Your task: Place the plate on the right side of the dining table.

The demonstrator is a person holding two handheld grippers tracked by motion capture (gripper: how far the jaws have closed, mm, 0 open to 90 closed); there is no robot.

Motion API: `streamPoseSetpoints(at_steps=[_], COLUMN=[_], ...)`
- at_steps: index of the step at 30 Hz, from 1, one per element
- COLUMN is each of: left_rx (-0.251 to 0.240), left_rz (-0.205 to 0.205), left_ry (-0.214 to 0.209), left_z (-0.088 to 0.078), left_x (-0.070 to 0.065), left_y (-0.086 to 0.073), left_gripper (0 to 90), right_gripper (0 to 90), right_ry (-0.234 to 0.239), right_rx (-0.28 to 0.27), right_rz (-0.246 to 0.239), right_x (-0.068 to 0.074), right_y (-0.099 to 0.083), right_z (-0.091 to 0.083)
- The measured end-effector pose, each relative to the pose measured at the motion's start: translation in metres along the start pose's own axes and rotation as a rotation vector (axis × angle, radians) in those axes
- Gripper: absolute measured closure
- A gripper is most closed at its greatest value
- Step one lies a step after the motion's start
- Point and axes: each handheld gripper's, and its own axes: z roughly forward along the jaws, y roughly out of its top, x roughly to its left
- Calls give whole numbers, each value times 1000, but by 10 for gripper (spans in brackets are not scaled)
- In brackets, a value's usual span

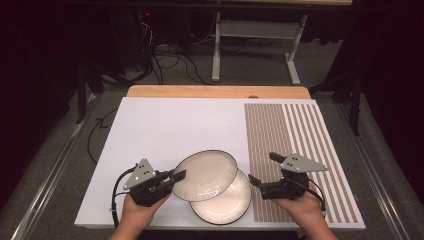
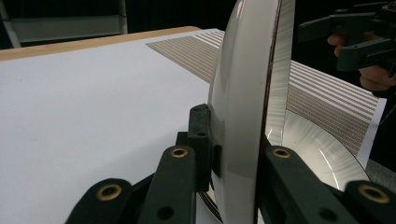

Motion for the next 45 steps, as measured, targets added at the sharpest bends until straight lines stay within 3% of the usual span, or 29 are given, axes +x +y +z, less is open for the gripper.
streamPoseSetpoints(at_steps=[6,16,21,25,38,45], left_rx=[0,-5,-5,-8,-11,-9], left_rz=[-2,1,1,-5,-5,-7], left_ry=[-3,-5,-7,-6,-8,-7], left_z=[0,1,1,1,2,2], left_x=[1,0,1,1,1,1], left_y=[0,-1,-1,-1,-2,-1], left_gripper=[800,800,800,799,800,800], right_gripper=[85,171,279,408,667,736], right_ry=[57,123,160,173,201,208], right_rx=[22,78,97,95,90,87], right_rz=[-7,24,25,37,86,106], right_x=[11,19,25,27,23,21], right_y=[5,5,3,0,-5,-6], right_z=[23,52,62,65,69,70])
